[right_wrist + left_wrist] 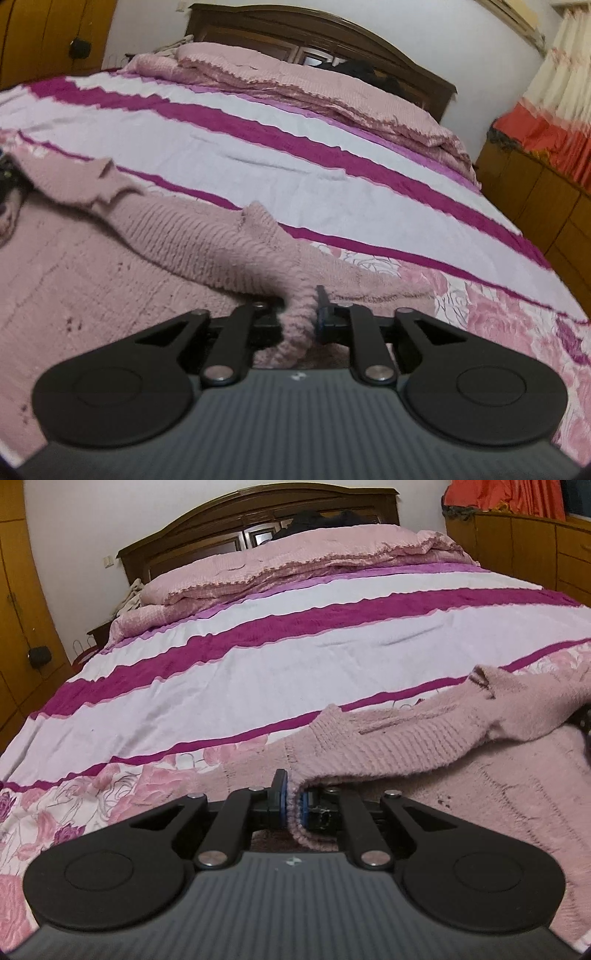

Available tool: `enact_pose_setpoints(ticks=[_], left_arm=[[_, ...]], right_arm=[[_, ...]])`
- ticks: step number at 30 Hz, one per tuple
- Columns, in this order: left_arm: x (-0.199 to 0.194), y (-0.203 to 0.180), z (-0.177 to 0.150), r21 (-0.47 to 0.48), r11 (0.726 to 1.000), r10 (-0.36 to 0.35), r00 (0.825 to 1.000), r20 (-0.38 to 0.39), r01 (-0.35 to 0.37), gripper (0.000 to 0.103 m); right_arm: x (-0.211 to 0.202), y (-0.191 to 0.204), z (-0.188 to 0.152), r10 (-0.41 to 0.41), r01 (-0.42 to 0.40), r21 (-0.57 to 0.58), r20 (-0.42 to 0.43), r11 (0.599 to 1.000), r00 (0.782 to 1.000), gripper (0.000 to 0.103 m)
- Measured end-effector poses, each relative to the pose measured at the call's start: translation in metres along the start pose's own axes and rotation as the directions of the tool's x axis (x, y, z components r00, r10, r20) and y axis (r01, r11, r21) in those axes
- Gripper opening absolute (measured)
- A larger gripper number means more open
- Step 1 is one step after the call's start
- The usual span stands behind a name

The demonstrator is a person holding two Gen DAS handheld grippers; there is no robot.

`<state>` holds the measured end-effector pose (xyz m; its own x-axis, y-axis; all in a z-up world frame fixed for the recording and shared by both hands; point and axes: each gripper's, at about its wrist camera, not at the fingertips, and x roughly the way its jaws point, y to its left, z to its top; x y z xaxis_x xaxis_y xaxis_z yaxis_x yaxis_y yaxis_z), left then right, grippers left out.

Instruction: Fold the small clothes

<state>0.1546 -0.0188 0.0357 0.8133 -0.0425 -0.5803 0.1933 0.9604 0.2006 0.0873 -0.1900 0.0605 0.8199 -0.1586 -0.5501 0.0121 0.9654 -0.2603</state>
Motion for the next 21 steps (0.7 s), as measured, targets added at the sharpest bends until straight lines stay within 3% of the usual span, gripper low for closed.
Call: enact_pose_setpoints(ticks=[6, 11, 16, 21], left_arm=[[-0.034, 0.009, 0.004, -0.044, 0.998, -0.038, 0.999, -0.016, 0.038, 0.030], [-0.072, 0.014, 0.000, -0.040, 0.997, -0.060, 0.998, -0.006, 0.060, 0.050], [-0.101, 0.017, -0.011, -0.038, 0.996, -0.084, 0.996, 0.001, 0.084, 0.055], [-0.108, 0.015, -0.024, 0.005, 0.995, -0.098, 0.995, -0.022, 0.098, 0.056]], right_arm=[[-0.024, -0.023, 0.000, 0.069, -0.069, 0.113, 0.002, 0.991, 0.998, 0.047], [-0.048, -0.038, -0.006, 0.121, -0.122, 0.134, 0.020, 0.983, 0.992, 0.052], [-0.068, -0.046, -0.011, 0.166, -0.169, 0.125, 0.030, 0.978, 0.986, 0.053], [-0.081, -0.042, -0.015, 0.203, -0.204, 0.040, 0.026, 0.978, 0.979, 0.053]])
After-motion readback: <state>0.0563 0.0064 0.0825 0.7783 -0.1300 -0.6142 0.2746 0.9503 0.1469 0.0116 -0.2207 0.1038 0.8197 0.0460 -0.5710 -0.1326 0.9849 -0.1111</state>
